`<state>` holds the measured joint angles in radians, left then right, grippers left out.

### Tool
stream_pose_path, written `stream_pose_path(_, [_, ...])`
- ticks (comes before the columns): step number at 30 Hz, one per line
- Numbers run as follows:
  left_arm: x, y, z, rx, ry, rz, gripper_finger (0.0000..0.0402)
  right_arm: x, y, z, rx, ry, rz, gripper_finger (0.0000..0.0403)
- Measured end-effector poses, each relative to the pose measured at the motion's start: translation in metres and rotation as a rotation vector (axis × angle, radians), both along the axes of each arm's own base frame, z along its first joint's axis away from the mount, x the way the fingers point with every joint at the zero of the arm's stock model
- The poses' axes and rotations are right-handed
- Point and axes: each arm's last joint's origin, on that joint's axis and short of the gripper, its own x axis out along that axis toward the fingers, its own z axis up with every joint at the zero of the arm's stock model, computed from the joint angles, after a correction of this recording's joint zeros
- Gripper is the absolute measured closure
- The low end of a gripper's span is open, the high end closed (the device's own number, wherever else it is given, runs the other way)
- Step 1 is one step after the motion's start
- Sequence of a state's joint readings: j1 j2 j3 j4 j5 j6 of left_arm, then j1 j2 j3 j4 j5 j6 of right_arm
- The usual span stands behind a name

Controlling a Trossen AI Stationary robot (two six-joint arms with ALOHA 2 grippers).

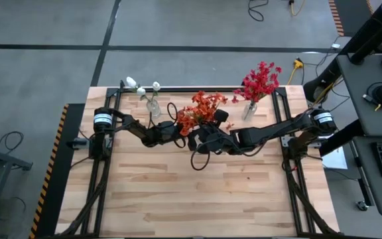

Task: Sort flowers into vase by color
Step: Put the orange flowers into the bottom transparent vase

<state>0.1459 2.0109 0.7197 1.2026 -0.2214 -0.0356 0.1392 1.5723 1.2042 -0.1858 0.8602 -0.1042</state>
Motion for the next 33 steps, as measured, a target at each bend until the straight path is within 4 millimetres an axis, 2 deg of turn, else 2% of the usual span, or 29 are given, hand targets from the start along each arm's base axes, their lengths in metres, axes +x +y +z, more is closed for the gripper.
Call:
stream_pose_path(6, [0.000, 0.000, 0.000, 0.000, 0.000, 0.002, 0.0308, 0.000, 0.003, 0.005, -0.010, -0.002, 0.011, 0.0375])
stream_pose_path(14, [0.000, 0.000, 0.000, 0.000, 0.002, 0.004, 0.0308, -0.001, 0.006, 0.008, 0.000, -0.021, 0.012, 0.0285])
stream_pose_path(20, [-0.001, 0.000, -0.001, 0.000, 0.006, 0.006, 0.0292, -0.006, 0.013, 0.016, 0.020, -0.053, 0.026, 0.0242])
stream_pose_path(27, [-0.001, 0.000, -0.003, -0.005, 0.018, 0.004, 0.0255, -0.013, 0.021, 0.022, 0.040, -0.068, 0.036, 0.0220])
stream_pose_path(33, [-0.001, -0.001, -0.002, -0.005, 0.014, 0.004, 0.0221, -0.014, 0.027, 0.023, 0.040, -0.068, 0.053, 0.0218])
